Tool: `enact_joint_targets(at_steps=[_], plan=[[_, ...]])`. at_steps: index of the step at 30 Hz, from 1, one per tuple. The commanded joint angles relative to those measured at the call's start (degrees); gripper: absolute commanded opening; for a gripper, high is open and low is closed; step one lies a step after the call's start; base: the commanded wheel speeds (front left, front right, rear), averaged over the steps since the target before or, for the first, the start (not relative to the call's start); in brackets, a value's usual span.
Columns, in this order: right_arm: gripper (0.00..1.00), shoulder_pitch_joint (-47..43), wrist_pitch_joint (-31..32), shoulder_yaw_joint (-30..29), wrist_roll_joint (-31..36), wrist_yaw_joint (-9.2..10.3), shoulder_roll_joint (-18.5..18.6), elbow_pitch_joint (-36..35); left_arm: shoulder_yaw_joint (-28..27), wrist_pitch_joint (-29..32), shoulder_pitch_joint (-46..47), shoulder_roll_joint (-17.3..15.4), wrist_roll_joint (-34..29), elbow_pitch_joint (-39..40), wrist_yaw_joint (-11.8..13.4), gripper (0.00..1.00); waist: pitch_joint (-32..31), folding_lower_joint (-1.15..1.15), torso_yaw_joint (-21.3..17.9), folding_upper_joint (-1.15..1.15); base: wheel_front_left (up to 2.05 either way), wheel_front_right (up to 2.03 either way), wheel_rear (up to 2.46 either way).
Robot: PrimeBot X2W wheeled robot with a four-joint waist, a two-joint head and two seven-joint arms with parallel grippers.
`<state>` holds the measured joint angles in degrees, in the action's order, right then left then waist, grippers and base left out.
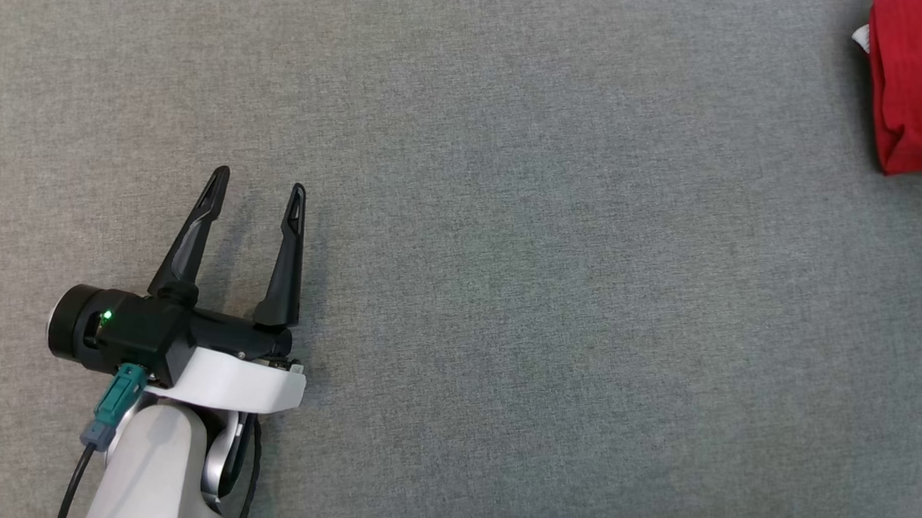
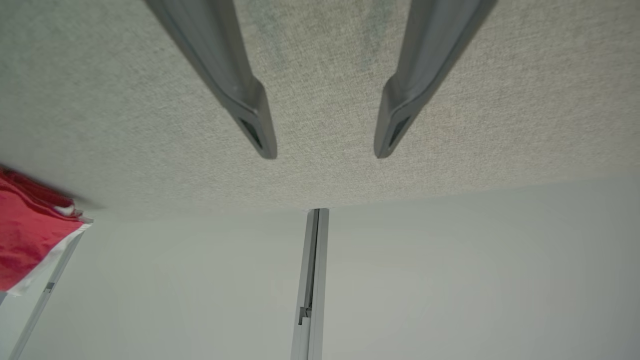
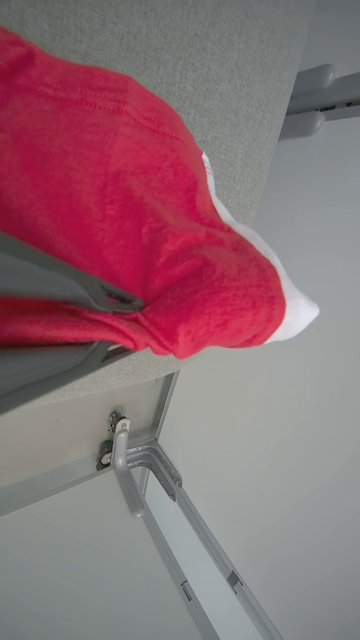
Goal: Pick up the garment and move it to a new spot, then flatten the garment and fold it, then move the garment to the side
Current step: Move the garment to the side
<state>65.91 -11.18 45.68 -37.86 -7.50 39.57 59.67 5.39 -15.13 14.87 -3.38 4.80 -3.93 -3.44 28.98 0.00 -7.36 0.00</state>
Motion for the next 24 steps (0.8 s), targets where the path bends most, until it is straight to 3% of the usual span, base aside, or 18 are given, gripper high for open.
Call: enact_joint_targets(at_steps=[1,7,13,20,24], plan=[[1.0,0.8,-0.5,0.1,0.0,0.01,-0.1,0.6,-0.1,0.0,0.4,-0.3,-0.3,0.3,0.3,1.0,0.1,0.0,0.2,0.0,0.0,0.0,0.0],[1.0,2.5,-2.8,0.2,1.5,0.01,-1.2,4.7,-1.0,0.0,-0.5,-0.2,0.1,0.4,0.3,1.0,-0.6,0.0,0.3,0.0,0.0,0.0,0.0],[1.0,2.1,-4.1,-1.5,1.4,0.01,-1.9,3.6,-1.8,0.0,-1.9,0.0,1.0,-0.1,0.6,1.0,-4.0,0.0,0.4,0.0,0.0,0.0,0.0],[1.0,-3.1,-4.1,-10.4,2.4,0.01,-2.8,-6.3,-3.3,0.0,-4.9,0.1,2.4,-0.2,0.9,1.0,-9.1,0.0,0.6,0.0,0.0,0.0,0.0],[1.0,-9.9,-4.1,-18.8,5.1,0.01,-5.1,-13.8,-4.6,0.0,-7.4,0.2,3.3,-0.3,1.2,1.0,-12.7,0.0,1.0,0.0,0.0,0.0,0.0]])
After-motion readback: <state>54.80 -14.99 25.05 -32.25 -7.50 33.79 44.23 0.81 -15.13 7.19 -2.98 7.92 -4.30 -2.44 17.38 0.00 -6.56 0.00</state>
